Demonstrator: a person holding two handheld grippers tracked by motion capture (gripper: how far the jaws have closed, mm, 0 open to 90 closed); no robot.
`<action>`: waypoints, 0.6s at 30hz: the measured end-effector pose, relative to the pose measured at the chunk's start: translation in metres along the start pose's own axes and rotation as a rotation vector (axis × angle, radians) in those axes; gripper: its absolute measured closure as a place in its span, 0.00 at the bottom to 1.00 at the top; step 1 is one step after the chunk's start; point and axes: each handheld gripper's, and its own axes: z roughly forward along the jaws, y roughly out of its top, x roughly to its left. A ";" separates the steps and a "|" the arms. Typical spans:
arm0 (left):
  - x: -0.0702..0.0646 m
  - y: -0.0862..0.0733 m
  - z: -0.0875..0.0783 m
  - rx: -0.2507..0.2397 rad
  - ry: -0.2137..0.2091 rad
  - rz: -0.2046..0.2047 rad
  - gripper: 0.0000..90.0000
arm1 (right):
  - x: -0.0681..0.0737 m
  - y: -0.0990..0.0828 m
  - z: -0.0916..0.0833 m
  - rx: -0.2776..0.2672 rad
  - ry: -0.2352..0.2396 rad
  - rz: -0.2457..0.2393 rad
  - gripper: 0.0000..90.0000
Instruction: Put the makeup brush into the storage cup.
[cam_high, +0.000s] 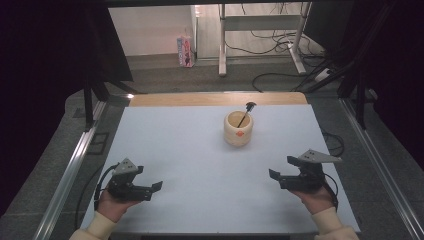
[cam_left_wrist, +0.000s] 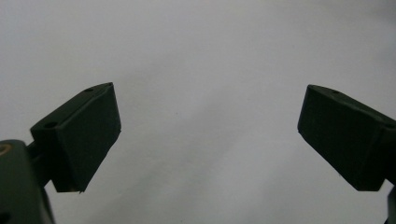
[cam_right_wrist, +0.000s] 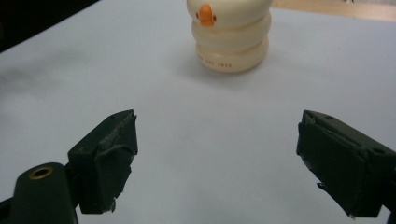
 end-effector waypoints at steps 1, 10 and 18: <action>0.000 0.000 0.000 -0.001 0.001 0.000 0.08 | -0.001 -0.002 -0.001 0.004 -0.001 0.002 0.14; 0.005 -0.002 0.004 0.008 0.015 0.004 0.08 | -0.003 -0.008 -0.001 0.032 -0.012 0.003 0.15; 0.005 -0.002 0.005 0.008 0.019 0.005 0.08 | -0.003 -0.007 0.000 0.038 -0.016 -0.006 0.15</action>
